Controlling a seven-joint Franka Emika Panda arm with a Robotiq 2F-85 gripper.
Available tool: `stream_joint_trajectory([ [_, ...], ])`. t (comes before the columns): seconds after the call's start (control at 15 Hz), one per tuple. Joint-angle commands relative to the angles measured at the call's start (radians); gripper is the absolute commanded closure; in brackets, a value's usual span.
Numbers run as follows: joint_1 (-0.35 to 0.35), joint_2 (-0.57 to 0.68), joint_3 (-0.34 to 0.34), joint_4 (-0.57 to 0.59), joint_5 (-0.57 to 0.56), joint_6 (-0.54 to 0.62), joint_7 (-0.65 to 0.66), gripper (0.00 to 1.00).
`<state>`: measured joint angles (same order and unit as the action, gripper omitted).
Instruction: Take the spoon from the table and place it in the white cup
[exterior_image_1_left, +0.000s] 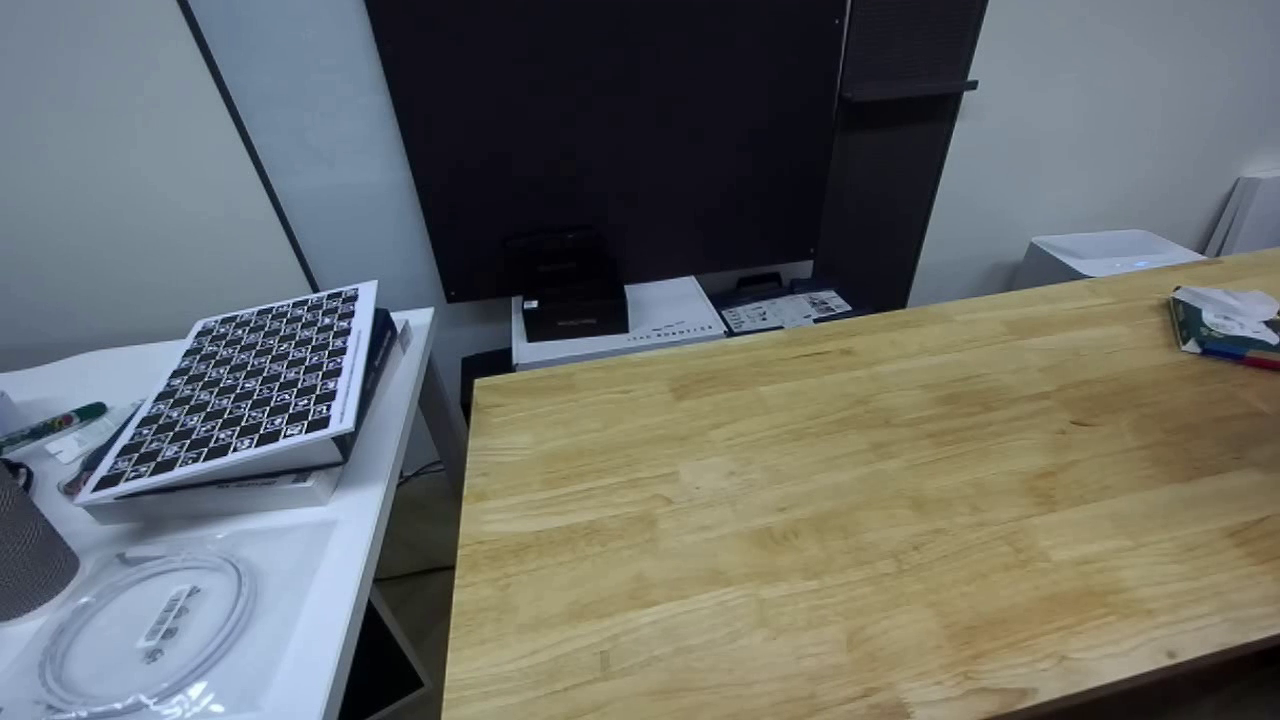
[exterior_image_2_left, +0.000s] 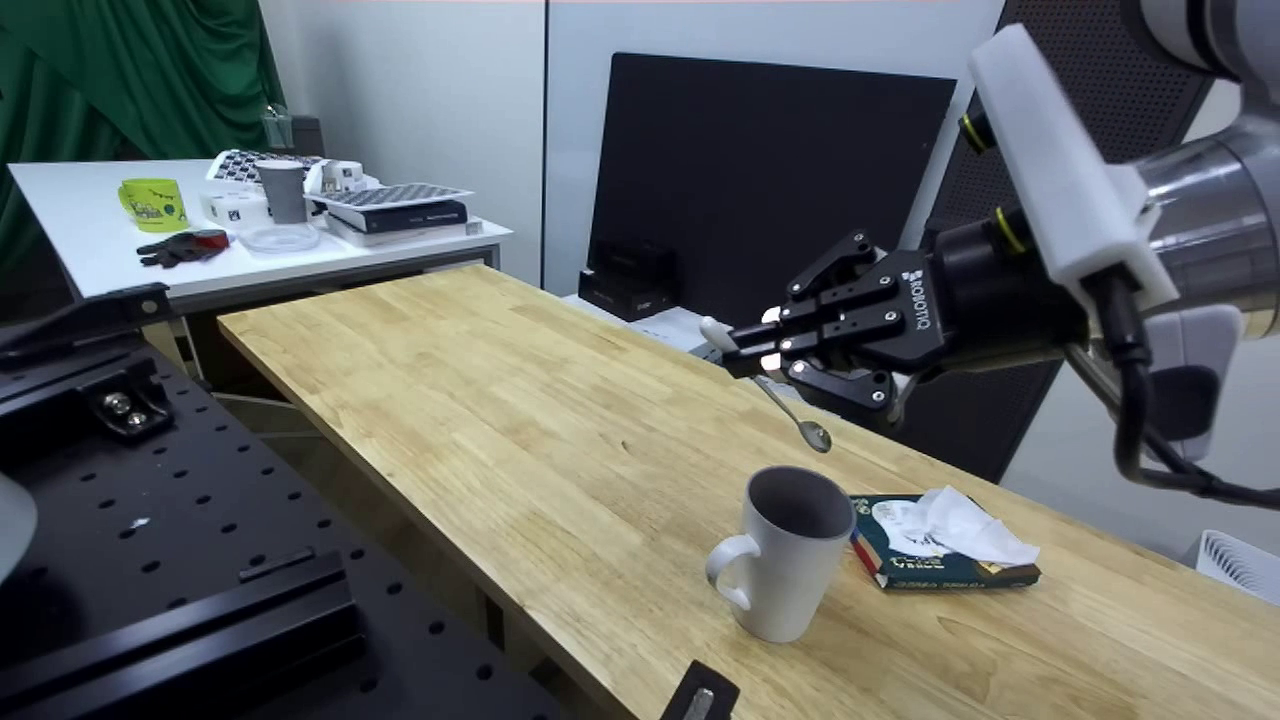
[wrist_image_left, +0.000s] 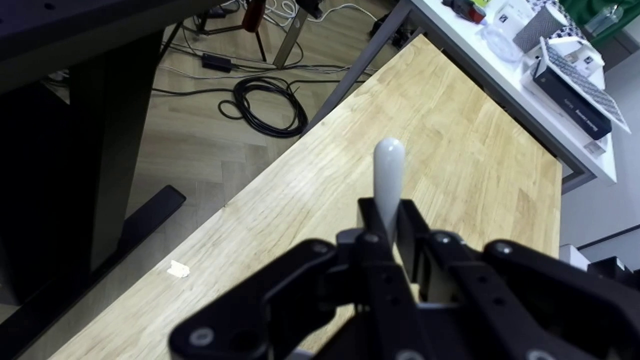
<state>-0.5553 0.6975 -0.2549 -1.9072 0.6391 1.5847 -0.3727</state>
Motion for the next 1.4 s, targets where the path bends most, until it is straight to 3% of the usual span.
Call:
stream_joint_trajectory([
  [0.0, -0.021, 0.087, 0.018, 0.085, 0.021, -0.003, 0.025, 0.97],
  [1.33, -0.037, 0.194, 0.031, 0.160, 0.036, -0.024, 0.047, 0.97],
])
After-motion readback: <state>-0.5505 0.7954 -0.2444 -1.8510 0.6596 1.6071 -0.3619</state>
